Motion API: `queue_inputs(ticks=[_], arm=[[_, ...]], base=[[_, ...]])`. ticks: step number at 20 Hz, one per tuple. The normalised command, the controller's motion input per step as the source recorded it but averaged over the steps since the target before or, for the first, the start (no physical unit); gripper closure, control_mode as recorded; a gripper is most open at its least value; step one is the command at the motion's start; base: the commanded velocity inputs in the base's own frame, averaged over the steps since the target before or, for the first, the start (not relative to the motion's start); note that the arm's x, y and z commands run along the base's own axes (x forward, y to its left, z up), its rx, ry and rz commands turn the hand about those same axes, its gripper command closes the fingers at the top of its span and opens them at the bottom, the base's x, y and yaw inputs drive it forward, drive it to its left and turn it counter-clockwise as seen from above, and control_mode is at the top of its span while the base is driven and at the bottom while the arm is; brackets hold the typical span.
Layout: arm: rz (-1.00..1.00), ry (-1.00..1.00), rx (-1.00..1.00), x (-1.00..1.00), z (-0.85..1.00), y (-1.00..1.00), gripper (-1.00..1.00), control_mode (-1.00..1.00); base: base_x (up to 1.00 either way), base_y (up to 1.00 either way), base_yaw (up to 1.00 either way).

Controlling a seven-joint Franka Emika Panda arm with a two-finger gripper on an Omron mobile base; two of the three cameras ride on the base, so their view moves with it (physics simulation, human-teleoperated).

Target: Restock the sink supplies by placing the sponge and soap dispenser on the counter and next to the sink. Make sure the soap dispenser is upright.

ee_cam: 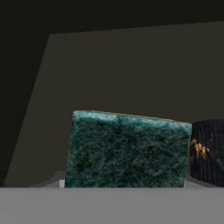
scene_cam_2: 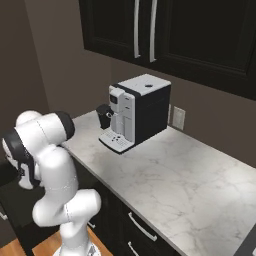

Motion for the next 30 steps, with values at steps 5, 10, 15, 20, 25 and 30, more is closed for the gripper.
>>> queue_inputs(ticks=[5,10,15,20,25,30], arm=[[-0.1,0.0,0.08,0.0,1.0,-0.04,1.0,-1.0],[-0.1,0.0,0.05,0.0,1.0,0.0,1.0,-1.0],[-0.1,0.02,0.04,0.0,1.0,0.0,1.0,-1.0],[-0.05,0.09,0.0,-0.09,1.0,-0.01,1.0,-1.0],[-0.05,0.13,0.0,-0.73,0.65,-0.28,1.0,-1.0],[-0.09,0.12,0.0,-0.83,0.5,-0.75,1.0,-1.0]], base=[[0.0,0.0,0.0],[0.0,0.0,0.0],[0.0,0.0,0.0],[0.0,0.0,0.0],[0.0,0.0,0.0],[0.0,0.0,0.0]])
